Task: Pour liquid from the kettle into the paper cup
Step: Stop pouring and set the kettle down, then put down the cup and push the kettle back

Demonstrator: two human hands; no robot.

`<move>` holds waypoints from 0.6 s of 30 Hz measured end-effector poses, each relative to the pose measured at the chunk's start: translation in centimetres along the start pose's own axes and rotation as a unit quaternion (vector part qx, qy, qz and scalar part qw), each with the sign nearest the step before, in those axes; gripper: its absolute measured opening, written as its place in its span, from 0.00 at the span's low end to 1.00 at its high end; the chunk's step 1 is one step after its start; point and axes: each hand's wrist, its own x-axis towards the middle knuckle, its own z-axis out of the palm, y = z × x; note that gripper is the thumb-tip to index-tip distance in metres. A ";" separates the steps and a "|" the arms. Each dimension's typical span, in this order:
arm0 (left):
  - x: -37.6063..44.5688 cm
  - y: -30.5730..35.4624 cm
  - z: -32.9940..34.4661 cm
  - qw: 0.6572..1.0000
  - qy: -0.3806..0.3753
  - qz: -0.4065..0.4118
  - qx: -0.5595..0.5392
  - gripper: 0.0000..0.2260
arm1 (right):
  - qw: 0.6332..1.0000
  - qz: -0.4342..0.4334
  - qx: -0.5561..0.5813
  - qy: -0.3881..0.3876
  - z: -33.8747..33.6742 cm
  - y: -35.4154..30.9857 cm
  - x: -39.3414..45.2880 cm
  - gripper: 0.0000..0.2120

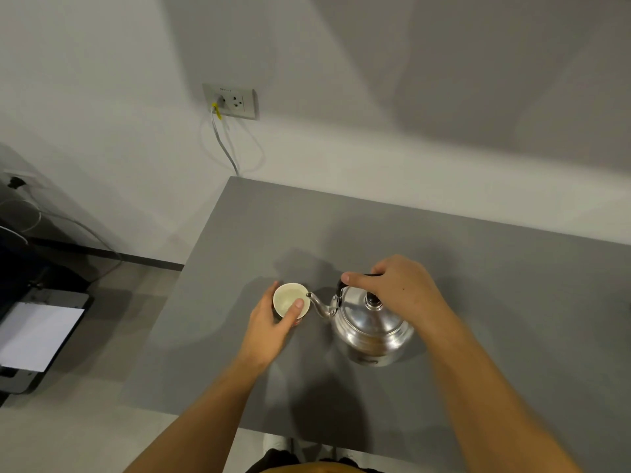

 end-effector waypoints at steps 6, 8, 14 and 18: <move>1.5 1.1 -0.1 0.996 0.063 0.008 0.063 0.22 | 0.999 -0.009 0.038 0.020 -1.3 1.1 0.4 0.32; 2.5 1.7 -0.2 0.993 0.082 0.010 0.087 0.20 | 0.998 -0.011 0.048 0.030 -1.7 1.5 0.8 0.33; 6.6 3.8 -0.1 0.988 0.077 0.012 0.132 0.20 | 0.996 0.000 0.079 0.043 -3.8 2.6 4.0 0.31; 9.9 4.8 0.1 0.985 0.065 0.018 0.161 0.22 | 0.994 0.015 0.090 0.059 -5.5 3.1 7.6 0.35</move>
